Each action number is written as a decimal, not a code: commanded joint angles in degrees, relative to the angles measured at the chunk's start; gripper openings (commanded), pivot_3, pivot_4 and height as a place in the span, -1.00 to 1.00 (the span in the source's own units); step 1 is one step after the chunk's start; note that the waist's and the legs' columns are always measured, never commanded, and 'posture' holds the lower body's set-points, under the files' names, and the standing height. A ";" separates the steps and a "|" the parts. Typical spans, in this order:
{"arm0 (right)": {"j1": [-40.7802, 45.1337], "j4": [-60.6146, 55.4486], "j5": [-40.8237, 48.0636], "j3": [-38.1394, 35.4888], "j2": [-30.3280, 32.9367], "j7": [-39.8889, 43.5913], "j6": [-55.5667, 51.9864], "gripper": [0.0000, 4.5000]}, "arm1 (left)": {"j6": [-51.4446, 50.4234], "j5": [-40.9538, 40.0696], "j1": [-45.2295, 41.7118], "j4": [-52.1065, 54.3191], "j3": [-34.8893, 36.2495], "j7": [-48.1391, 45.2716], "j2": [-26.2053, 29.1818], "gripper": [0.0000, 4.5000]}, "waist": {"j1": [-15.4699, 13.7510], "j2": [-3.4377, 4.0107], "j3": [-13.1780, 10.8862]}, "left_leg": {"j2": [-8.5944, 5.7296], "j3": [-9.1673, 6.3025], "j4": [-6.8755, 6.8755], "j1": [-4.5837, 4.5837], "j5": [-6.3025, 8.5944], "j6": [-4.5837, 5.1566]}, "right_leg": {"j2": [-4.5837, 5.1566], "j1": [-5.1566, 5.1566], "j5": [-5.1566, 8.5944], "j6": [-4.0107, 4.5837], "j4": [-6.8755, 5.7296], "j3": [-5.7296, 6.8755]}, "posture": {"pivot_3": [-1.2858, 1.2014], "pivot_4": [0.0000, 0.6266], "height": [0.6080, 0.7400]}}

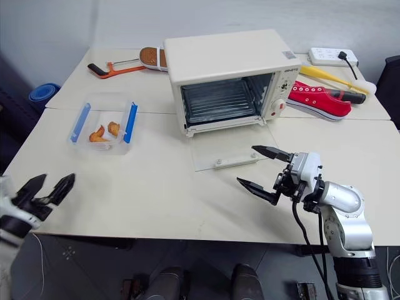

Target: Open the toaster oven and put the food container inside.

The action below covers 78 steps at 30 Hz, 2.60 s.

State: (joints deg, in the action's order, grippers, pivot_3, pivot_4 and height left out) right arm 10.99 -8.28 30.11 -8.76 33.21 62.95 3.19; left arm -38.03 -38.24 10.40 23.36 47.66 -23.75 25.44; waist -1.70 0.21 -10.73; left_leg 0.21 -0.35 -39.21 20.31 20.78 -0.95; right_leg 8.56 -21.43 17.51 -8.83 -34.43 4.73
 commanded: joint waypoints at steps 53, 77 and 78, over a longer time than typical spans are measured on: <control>-4.78 -3.95 1.52 -4.83 2.92 -3.68 0.56 1.00 | -46.11 -31.70 -49.30 -31.82 -22.74 52.42 31.69 -0.99 | 0.89 -0.31 -0.01 | -0.16 0.04 0.09 -0.04 -0.05 -0.14 | -0.07 -0.25 0.00 0.00 -0.27 -0.24 | 0.03 -0.52 1.00; -18.95 -16.88 0.75 -10.95 1.92 -14.13 -2.58 1.00 | -53.86 -21.64 -69.45 -28.54 -33.92 53.88 -7.17 -0.99 | 0.36 -0.40 -0.06 | -0.15 0.19 0.10 -0.03 -0.07 -0.15 | -0.06 -0.30 0.00 -0.01 -0.26 -0.34 | 0.03 -0.52 1.00; -19.47 -17.30 0.73 -11.03 1.64 -14.65 -2.57 1.00 | -53.37 -19.97 -69.84 -28.66 -34.01 53.36 -7.92 -0.99 | 0.28 -0.41 -0.07 | -0.15 0.19 0.10 -0.01 -0.07 -0.15 | -0.06 -0.30 0.00 -0.02 -0.22 -0.33 | 0.03 -0.52 1.00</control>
State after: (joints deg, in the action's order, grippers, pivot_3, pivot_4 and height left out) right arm -7.97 -23.04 30.35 -18.53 35.22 49.25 0.56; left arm -92.92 -60.16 -57.25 -6.11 12.37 30.80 17.62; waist -1.42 -0.20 -10.80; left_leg 0.04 -0.16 -39.13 20.31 20.71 -1.10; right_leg 8.50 -21.73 17.51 -8.85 -34.64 4.40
